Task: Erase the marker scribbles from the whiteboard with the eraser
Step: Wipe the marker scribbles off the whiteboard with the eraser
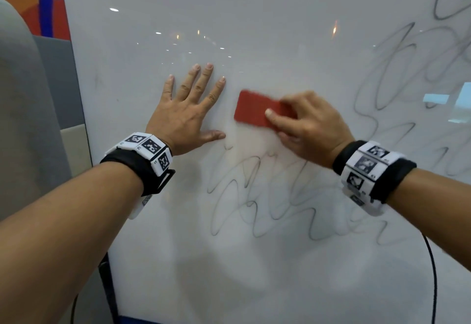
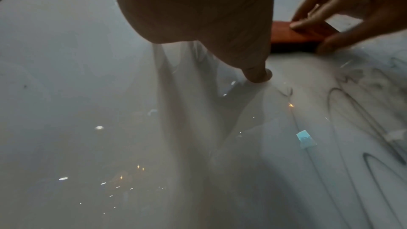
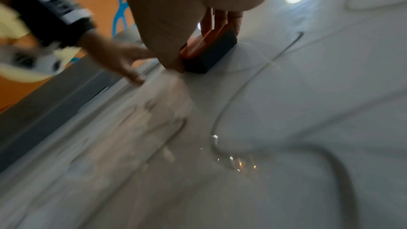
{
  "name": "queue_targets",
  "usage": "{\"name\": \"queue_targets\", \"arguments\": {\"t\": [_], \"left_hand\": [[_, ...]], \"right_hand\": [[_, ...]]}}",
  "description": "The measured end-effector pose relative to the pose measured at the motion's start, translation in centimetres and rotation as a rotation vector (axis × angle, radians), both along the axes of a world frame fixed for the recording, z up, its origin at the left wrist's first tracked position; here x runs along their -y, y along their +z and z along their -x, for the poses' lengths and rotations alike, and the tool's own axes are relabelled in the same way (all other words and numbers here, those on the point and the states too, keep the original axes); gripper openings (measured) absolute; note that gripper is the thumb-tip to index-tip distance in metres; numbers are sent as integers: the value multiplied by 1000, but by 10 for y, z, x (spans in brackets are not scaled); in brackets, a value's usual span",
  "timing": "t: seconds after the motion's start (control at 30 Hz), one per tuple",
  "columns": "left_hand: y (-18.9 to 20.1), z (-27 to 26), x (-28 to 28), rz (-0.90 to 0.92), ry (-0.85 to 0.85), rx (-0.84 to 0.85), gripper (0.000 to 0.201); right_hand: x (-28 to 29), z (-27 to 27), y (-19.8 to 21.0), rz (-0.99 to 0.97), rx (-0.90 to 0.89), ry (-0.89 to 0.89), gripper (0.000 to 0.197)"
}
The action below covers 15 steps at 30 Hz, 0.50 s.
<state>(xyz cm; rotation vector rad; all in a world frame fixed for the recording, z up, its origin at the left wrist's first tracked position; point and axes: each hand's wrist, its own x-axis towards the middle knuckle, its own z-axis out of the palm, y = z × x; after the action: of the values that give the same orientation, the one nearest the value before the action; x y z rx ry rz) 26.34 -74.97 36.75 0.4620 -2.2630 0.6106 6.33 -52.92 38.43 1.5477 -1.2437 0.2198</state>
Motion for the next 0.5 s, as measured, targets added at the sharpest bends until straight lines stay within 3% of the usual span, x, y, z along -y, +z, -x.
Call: {"name": "queue_targets", "arguments": {"t": [0.07, 0.17, 0.3, 0.4, 0.5], "left_hand": [[-5, -2, 3, 10, -6, 10, 105], [-15, -4, 7, 22, -7, 22, 112], [-21, -8, 8, 10, 26, 53, 126], [-22, -9, 7, 6, 29, 61, 128], [-23, -11, 6, 7, 18, 55, 127]], "right_hand": [[0, 1, 11, 86, 61, -36, 40], [7, -6, -10, 150, 131, -28, 43], [16, -18, -60, -72, 14, 8, 37], [15, -19, -50, -120, -16, 22, 32], [14, -14, -27, -23, 21, -1, 38]]}}
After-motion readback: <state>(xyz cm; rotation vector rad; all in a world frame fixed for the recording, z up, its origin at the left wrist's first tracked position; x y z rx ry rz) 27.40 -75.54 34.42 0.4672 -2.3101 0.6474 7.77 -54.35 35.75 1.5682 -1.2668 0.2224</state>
